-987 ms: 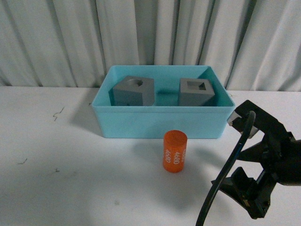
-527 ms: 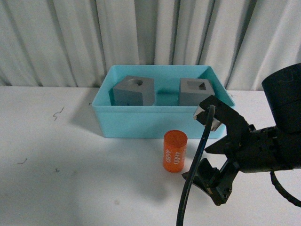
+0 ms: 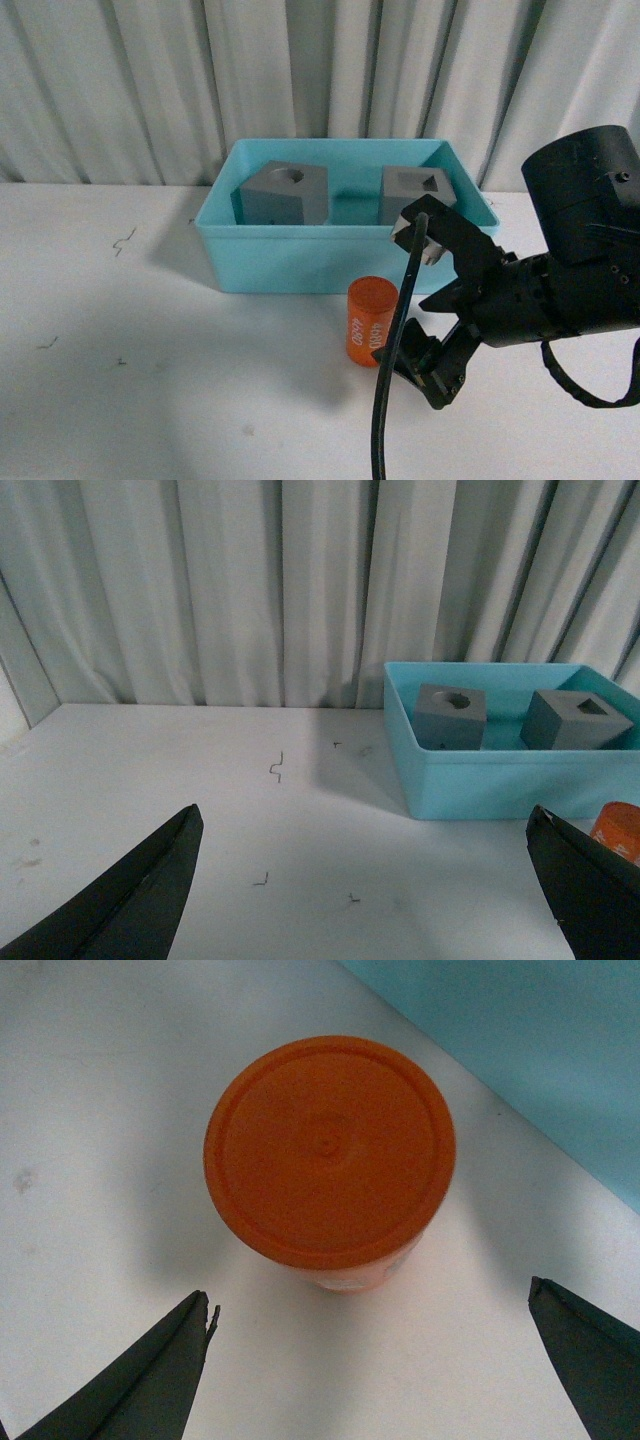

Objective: Place gray and orange parts in blue box

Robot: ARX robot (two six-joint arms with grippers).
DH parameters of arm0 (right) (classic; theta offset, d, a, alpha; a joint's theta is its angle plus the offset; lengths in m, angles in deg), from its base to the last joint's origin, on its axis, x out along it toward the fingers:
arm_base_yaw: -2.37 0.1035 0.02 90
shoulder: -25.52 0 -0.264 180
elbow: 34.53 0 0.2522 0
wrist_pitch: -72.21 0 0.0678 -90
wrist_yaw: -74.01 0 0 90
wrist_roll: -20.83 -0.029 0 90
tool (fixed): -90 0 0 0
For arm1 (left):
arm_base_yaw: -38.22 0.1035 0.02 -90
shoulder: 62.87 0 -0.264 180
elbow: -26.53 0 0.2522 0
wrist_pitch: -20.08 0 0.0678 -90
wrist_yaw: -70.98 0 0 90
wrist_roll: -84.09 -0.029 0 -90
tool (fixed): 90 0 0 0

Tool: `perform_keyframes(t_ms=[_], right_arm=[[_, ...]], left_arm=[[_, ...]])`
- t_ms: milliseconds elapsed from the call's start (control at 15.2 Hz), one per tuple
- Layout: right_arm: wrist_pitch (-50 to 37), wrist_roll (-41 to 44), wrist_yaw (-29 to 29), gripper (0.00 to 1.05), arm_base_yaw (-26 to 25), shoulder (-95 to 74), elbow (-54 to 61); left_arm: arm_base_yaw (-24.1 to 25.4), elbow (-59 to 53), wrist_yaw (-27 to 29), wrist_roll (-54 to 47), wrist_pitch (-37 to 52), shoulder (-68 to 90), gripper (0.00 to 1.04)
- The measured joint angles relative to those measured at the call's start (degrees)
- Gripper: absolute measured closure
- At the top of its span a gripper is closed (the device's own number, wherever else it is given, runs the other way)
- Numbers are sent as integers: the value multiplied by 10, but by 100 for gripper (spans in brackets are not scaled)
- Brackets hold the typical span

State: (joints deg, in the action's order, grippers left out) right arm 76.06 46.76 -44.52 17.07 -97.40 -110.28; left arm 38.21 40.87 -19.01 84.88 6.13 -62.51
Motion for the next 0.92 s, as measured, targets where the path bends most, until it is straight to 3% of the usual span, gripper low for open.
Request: perform_keyframes(t_ms=[921], right_arm=[[48, 0, -2, 6, 30, -54, -107]], left_arm=[[0, 0, 0, 0, 0, 0, 7]])
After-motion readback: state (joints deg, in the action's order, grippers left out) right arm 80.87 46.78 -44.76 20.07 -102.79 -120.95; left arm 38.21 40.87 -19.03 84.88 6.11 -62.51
